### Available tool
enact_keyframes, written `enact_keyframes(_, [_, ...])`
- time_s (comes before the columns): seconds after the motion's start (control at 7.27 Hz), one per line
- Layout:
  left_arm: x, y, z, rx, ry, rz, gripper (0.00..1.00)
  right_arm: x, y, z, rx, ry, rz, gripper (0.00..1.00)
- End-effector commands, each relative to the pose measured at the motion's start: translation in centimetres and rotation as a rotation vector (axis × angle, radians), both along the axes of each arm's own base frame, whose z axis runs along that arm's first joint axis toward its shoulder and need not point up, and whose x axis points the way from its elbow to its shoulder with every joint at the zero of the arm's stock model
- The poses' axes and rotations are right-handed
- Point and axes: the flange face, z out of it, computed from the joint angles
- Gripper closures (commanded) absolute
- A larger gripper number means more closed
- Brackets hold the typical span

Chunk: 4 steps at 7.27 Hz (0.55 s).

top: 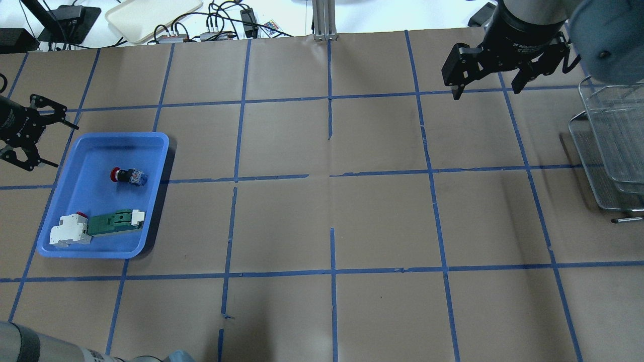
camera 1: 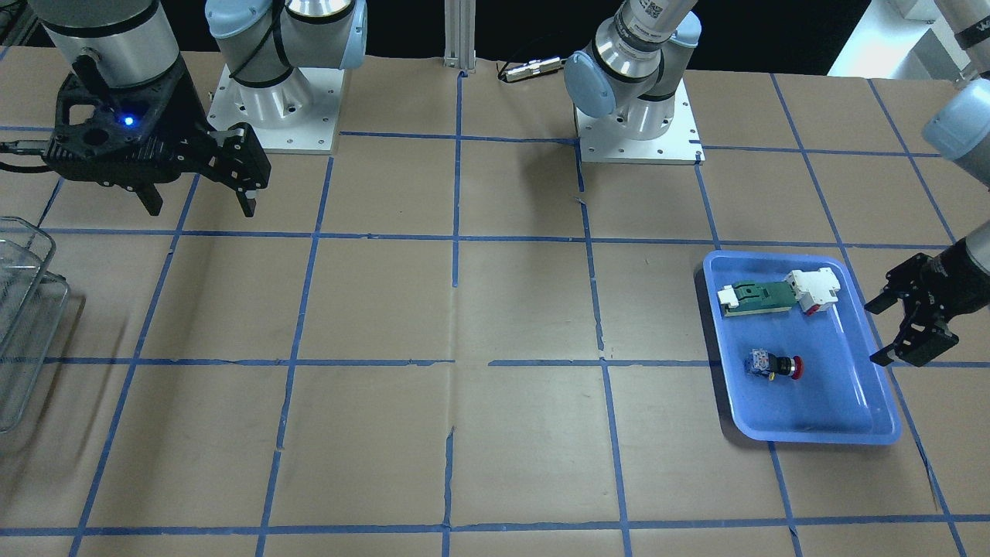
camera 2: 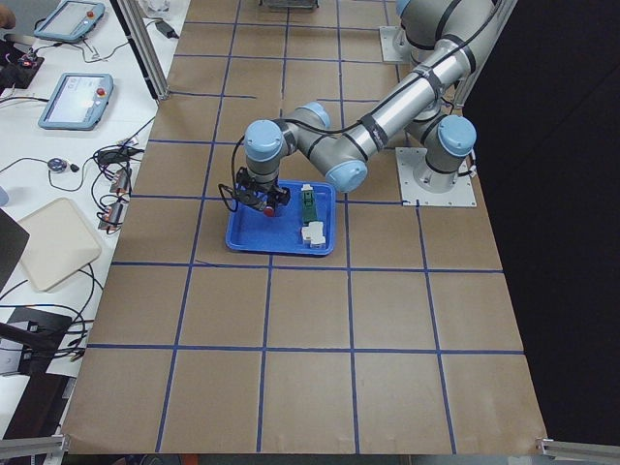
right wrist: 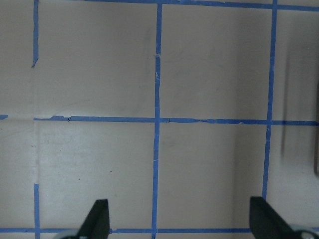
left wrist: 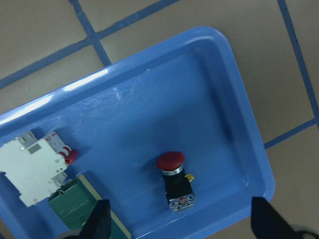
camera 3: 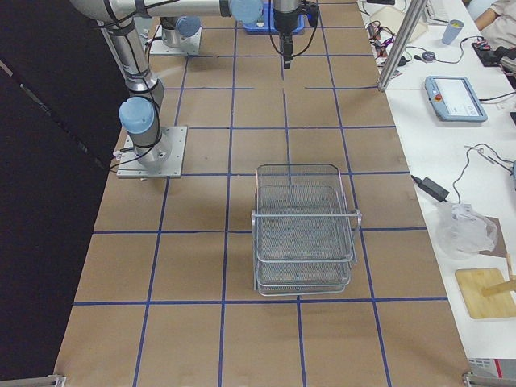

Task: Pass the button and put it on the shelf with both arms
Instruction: 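Move the left gripper over the red push button in the tray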

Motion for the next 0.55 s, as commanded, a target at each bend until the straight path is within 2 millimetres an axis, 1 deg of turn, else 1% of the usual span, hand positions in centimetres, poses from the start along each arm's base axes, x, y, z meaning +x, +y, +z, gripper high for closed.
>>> enact_keyframes(0.0, [0.5,-1.1,-4.1,0.062,0.090,0.144,0.00,0.0,0.0,0.0,-0.002,0.000,0.000,0.00])
enact_keyframes(0.14, [0.3,-1.6,-5.6,0.064,0.151,0.176,0.00,0.0,0.0,-0.1,-0.001,0.000,0.000,0.00])
enact_keyframes(0.28, [0.1,-1.4,-7.8,0.098,0.175,0.179,0.00,0.0,0.0,-0.1,-0.001,0.000,0.000,0.00])
enact_keyframes(0.41, [0.2,-1.6,-8.7,0.115,0.185,0.199,0.00,0.0,0.0,0.0,-0.002,0.000,0.001,0.00])
